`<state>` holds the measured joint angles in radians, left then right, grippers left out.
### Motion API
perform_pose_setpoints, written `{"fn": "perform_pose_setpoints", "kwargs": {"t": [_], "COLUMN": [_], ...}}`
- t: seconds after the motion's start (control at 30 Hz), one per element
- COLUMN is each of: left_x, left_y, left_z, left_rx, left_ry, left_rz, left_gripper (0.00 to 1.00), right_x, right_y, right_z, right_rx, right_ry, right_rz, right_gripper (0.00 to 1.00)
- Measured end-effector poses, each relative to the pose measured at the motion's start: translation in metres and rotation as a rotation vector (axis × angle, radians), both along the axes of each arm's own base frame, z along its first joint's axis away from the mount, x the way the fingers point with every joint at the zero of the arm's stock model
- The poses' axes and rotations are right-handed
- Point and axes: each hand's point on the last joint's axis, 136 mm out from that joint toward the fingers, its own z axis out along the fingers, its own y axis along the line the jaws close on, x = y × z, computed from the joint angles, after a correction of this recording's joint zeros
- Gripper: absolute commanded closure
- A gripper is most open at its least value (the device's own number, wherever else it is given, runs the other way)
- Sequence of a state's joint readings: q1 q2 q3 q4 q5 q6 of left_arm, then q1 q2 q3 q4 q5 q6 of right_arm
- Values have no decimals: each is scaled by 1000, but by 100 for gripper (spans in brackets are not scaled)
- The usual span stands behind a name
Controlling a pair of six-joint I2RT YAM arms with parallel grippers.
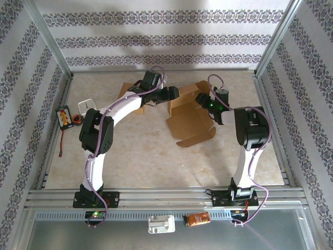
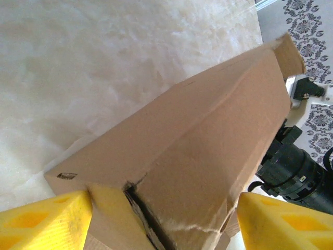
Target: Fold the paper box
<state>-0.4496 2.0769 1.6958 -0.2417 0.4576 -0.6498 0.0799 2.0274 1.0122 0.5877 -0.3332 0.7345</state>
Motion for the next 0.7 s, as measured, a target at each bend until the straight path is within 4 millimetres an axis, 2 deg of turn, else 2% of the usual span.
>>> {"fn": "perform_pose_setpoints", "kwargs": {"t": [0.1,0.2,0.23,0.43,0.5,0.57,0.7], "left_x": [2,2,1,2,2,2,2], "left_y": [2,3,3,3,3,3,3], "left_z": [0,-2,-3,-4,-3,-3,-3], "left_rx": [-3,-4,-4,-6,-6,-6,-7], "left_ry": [0,2,4,0,-2,-2,-2], "left_rz": [6,8,8,8,8,8,8], "left_gripper": [26,27,27,27,27,27,27], "right_x": [0,0,-1,-6,-6,-6,-1], "right_y": [-2,-2,-2,-12,-14,-13,-8], "right_z": [-2,-2,-3,-2,1,1,0], "right_rx": [5,4,2,-45,-55,-51,-27], "right_ry": [6,6,8,18,10,11,19], "right_rz": [2,2,-1,-40,-48,-43,-32], "right_gripper": [53,34,33,31,35,38,36]}}
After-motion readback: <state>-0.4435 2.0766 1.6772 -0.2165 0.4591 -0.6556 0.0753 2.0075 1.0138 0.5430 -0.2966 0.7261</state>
